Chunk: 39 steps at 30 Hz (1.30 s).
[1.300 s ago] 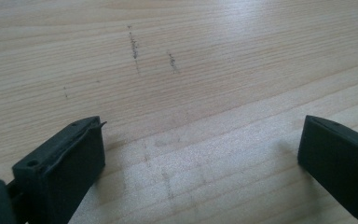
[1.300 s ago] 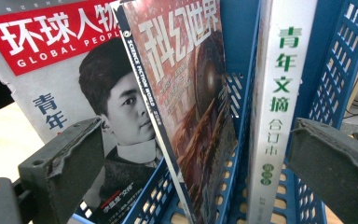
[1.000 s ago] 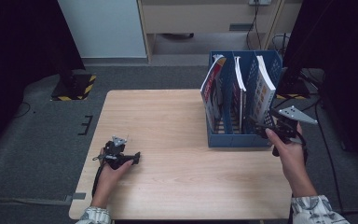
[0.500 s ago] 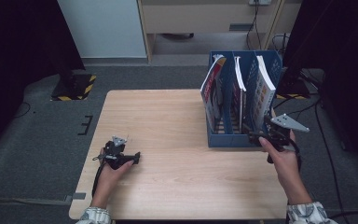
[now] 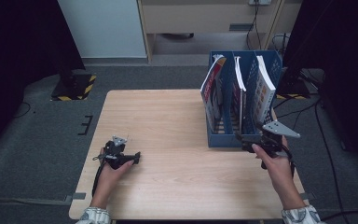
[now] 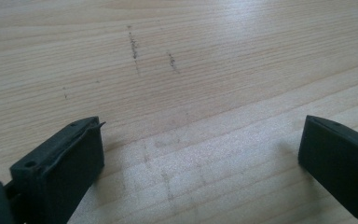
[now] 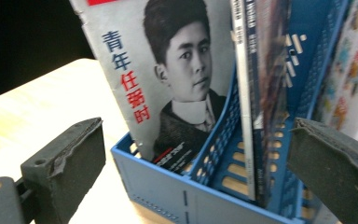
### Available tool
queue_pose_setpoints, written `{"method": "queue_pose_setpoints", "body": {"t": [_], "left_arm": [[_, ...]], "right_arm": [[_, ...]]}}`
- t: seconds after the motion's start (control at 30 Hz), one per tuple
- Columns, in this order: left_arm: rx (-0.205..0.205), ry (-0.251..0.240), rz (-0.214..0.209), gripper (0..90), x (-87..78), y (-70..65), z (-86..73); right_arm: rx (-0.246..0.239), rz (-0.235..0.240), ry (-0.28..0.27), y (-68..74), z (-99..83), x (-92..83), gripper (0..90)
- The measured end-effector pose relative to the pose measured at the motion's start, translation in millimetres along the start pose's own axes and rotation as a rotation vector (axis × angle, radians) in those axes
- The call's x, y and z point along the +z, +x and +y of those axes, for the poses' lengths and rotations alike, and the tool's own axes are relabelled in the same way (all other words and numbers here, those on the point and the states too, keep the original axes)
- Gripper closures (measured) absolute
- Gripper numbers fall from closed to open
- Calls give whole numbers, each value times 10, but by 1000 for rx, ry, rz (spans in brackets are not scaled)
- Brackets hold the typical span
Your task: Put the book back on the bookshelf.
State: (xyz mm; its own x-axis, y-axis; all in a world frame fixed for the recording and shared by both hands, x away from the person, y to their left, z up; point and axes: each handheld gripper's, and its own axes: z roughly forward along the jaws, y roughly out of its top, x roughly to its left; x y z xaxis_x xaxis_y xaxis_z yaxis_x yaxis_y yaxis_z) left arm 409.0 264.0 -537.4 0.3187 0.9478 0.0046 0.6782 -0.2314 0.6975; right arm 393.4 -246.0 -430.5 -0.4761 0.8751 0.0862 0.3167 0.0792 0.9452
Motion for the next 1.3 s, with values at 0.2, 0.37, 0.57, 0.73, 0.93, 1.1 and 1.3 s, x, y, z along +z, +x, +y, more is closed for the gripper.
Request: {"method": "queue_pose_setpoints", "body": {"t": [0.2, 0.37, 0.57, 0.73, 0.93, 1.1, 1.3], "left_arm": [[0, 0, 0, 0, 4, 0, 4], [0, 0, 0, 0, 4, 0, 4], [0, 0, 0, 0, 4, 0, 4], [0, 0, 0, 0, 4, 0, 3], [0, 0, 1, 0, 3, -1, 3], [0, 0, 2, 0, 3, -2, 3], [0, 0, 2, 0, 3, -2, 3]], "right_arm": [[-16, 26, 23, 89, -65, 32, 50], [-34, 53, 49, 189, -108, 100, 52], [-54, 80, 76, 295, -155, 174, 55], [-62, 97, 99, 347, -195, 219, 57], [-73, 110, 116, 375, -222, 253, 57], [-82, 128, 137, 438, -258, 284, 59], [-101, 148, 163, 484, -308, 319, 59]]}}
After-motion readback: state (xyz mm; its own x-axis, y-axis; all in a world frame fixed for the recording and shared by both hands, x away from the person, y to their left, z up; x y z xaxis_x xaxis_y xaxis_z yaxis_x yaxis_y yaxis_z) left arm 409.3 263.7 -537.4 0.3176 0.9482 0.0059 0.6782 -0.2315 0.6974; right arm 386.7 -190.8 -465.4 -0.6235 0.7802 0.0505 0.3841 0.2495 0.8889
